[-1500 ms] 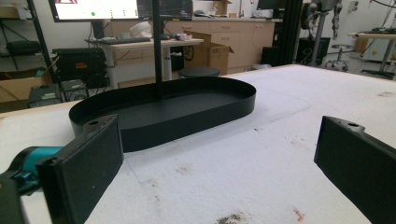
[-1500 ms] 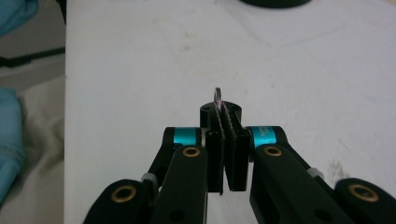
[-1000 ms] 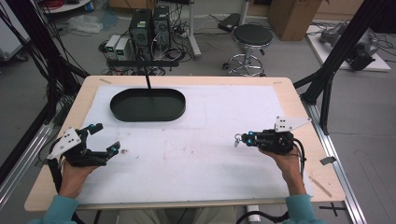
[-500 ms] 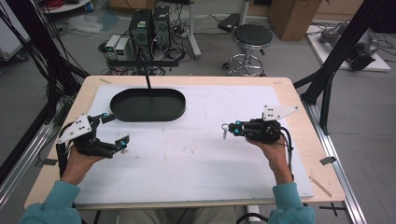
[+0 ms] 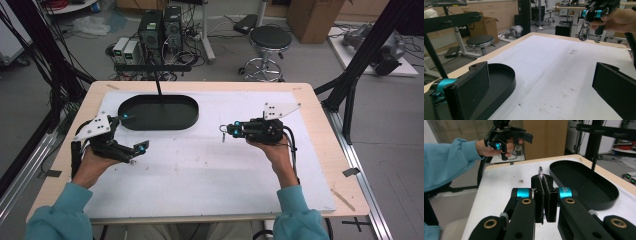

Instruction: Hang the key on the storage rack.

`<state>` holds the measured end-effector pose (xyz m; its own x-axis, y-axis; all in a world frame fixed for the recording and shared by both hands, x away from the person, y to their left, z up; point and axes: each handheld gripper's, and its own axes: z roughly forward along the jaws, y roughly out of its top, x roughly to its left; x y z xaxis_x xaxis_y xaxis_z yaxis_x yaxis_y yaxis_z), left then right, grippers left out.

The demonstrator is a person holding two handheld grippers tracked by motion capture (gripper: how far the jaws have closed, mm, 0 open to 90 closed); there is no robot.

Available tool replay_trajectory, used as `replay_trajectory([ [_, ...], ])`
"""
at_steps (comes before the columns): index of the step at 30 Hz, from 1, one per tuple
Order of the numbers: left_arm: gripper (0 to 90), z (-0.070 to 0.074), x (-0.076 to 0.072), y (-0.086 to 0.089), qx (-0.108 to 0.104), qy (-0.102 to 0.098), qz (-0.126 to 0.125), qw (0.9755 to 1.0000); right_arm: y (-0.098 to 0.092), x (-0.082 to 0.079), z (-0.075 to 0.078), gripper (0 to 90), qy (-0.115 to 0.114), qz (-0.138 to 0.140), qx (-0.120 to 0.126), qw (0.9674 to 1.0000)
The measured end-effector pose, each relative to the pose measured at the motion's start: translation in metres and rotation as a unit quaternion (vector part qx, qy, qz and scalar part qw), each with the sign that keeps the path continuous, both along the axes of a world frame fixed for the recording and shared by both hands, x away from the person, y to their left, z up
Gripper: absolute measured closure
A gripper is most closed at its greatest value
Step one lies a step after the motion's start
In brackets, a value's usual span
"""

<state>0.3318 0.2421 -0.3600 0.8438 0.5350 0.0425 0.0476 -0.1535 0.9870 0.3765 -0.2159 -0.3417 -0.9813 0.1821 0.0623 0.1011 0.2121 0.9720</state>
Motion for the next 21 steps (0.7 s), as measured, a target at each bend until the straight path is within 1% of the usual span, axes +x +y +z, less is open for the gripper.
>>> replay_trajectory([
  [2, 1.7, 0.003, 0.002, -0.004, -0.001, 0.0, -0.006, 1.0, 0.006, 0.002, 0.003, 88.8, -0.001, 0.005, -0.002, 1.0],
  [3, 1.7, 0.004, 0.003, -0.007, 0.003, 0.001, -0.007, 1.0, 0.008, 0.002, 0.003, 88.8, 0.0, 0.006, -0.002, 1.0],
  [4, 1.7, 0.005, 0.004, -0.009, 0.002, 0.002, -0.01, 0.9999, 0.011, 0.003, 0.005, 88.8, -0.005, 0.009, -0.002, 0.9999],
  [7, 1.7, 0.009, 0.008, -0.016, 0.003, 0.004, -0.016, 0.9999, 0.018, 0.005, 0.007, 88.8, -0.004, 0.014, -0.004, 0.9999],
  [9, 1.7, 0.011, 0.01, -0.02, 0.007, 0.006, -0.017, 0.9998, 0.023, 0.007, 0.008, 88.7, -0.008, 0.017, -0.002, 0.9998],
  [10, 1.7, 0.013, 0.012, -0.022, 0.014, 0.003, -0.013, 0.9998, 0.025, 0.007, 0.008, 88.7, -0.004, 0.019, -0.004, 0.9998],
  [11, 1.7, 0.015, 0.013, -0.025, 0.019, -0.001, -0.011, 0.9998, 0.026, 0.007, 0.008, 88.8, -0.004, 0.02, -0.006, 0.9998],
  [12, 1.7, 0.016, 0.014, -0.027, 0.016, 0.0, -0.016, 0.9998, 0.028, 0.008, 0.008, 88.7, -0.003, 0.023, -0.006, 0.9997],
  [13, 1.7, 0.017, 0.016, -0.03, 0.014, 0.006, -0.023, 0.9996, 0.03, 0.009, 0.009, 88.8, -0.009, 0.024, -0.004, 0.9997],
  [15, 1.7, 0.019, 0.018, -0.036, 0.02, 0.007, -0.029, 0.9994, 0.032, 0.009, 0.009, 88.7, 0.0, 0.025, -0.006, 0.9997],
  [16, 1.7, 0.019, 0.02, -0.039, 0.02, 0.011, -0.035, 0.9991, 0.033, 0.01, 0.009, 88.7, -0.003, 0.027, -0.008, 0.9996],
  [19, 1.7, 0.021, 0.023, -0.048, 0.026, 0.009, -0.045, 0.9986, 0.036, 0.012, 0.01, 88.8, -0.003, 0.029, -0.009, 0.9995],
  [20, 1.7, 0.021, 0.023, -0.051, 0.024, 0.009, -0.046, 0.9986, 0.037, 0.012, 0.01, 88.8, -0.002, 0.028, -0.01, 0.9996],
  [21, 1.7, 0.022, 0.024, -0.055, 0.029, 0.003, -0.048, 0.9984, 0.038, 0.013, 0.01, 88.7, -0.007, 0.03, -0.008, 0.9995],
])
